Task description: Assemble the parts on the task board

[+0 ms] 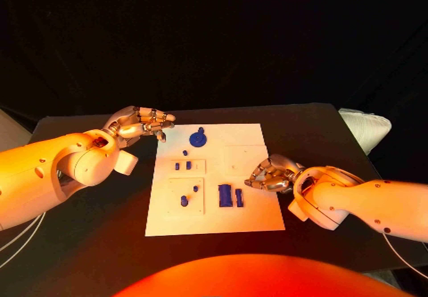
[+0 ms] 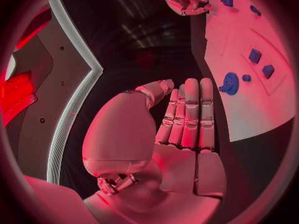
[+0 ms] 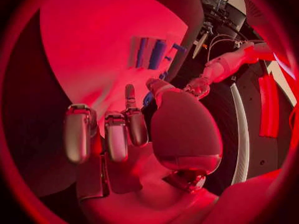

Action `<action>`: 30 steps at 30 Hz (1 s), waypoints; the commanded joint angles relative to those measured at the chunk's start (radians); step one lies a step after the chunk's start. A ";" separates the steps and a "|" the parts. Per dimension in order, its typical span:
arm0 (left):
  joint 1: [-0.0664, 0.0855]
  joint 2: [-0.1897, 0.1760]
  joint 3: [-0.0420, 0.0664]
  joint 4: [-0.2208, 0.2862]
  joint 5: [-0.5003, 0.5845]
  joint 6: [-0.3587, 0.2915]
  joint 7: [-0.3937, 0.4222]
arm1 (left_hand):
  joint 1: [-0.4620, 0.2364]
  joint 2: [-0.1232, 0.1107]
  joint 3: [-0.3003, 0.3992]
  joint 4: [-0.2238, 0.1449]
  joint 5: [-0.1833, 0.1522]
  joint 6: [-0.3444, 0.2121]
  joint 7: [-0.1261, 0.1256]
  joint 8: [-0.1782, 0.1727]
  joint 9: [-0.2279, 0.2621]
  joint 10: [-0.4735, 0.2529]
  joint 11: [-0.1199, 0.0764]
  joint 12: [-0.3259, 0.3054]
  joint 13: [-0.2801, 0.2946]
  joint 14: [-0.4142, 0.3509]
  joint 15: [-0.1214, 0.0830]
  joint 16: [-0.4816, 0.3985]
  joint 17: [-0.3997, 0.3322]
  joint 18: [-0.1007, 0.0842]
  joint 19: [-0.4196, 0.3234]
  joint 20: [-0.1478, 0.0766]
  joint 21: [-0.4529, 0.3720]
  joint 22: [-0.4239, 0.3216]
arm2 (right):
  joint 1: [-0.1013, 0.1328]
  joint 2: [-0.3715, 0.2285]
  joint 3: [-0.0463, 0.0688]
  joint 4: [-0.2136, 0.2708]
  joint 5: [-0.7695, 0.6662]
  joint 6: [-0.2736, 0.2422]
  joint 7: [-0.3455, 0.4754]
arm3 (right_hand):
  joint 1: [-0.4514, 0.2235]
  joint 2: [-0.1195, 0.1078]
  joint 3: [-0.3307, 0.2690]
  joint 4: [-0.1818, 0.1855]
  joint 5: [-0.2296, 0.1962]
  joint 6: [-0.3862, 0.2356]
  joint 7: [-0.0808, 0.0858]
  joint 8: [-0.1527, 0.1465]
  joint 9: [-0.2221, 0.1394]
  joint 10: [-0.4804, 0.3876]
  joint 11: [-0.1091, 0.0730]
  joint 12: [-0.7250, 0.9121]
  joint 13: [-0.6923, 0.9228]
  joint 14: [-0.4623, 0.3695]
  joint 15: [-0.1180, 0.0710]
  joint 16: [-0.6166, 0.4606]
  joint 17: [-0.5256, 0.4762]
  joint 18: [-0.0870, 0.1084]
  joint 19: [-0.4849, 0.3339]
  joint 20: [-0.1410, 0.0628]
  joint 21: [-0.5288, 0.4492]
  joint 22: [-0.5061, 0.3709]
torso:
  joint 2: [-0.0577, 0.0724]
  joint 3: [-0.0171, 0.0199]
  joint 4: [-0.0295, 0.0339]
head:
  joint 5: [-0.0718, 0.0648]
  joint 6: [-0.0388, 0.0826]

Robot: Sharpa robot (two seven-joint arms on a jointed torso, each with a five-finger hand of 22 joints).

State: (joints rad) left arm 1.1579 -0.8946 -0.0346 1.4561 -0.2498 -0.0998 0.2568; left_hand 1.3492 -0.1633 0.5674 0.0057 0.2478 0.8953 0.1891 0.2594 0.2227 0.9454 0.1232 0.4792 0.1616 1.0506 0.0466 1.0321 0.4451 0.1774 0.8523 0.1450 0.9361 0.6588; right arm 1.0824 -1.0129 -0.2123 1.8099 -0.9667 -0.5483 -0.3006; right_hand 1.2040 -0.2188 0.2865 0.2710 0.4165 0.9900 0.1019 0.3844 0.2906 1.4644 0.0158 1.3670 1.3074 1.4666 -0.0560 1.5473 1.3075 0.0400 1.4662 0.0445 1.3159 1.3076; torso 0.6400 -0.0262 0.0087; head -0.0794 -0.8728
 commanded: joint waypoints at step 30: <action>-0.018 0.228 0.001 -0.360 0.289 -0.099 0.216 | -0.440 0.163 -0.567 -0.006 -0.248 -0.895 -0.189 -0.259 -0.223 -0.945 -0.123 -0.479 -0.162 -1.051 -0.047 -1.032 -0.445 -0.177 -0.852 -0.145 -0.936 -0.659 | 0.099 0.289 0.049 -0.633 0.770 0.118 0.704 | -0.308 0.219 -0.287 -0.271 -0.416 -0.990 -0.102 -0.384 -0.291 -0.697 -0.016 -1.367 -1.307 -0.727 0.056 -1.547 -1.307 -0.040 -1.466 -0.044 -1.316 -1.308 | -0.063 -0.0171 0.0050 | 0.016 0.144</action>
State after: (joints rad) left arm 1.1402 -0.6650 -0.0342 1.0926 0.0406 -0.1968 0.4727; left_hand 1.2212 -0.1364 0.3985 0.0524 0.1458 0.5988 0.1154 0.1935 0.1375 0.8704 0.1315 0.0834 0.0445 0.5865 0.1164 0.1941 0.1381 0.1290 0.5088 0.2028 0.1879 0.1611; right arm 1.1825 -0.7231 -0.1642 1.1723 -0.1960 -0.4269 0.4027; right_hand 1.2033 -0.1511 0.3736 0.0977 0.1245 0.6503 0.1403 0.1878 0.1952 1.0334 0.0973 0.0680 0.1255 0.9957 0.0656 0.1614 0.3421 0.1343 0.8869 0.1443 0.0455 0.3753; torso 0.5770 -0.0433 0.0145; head -0.0636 -0.7282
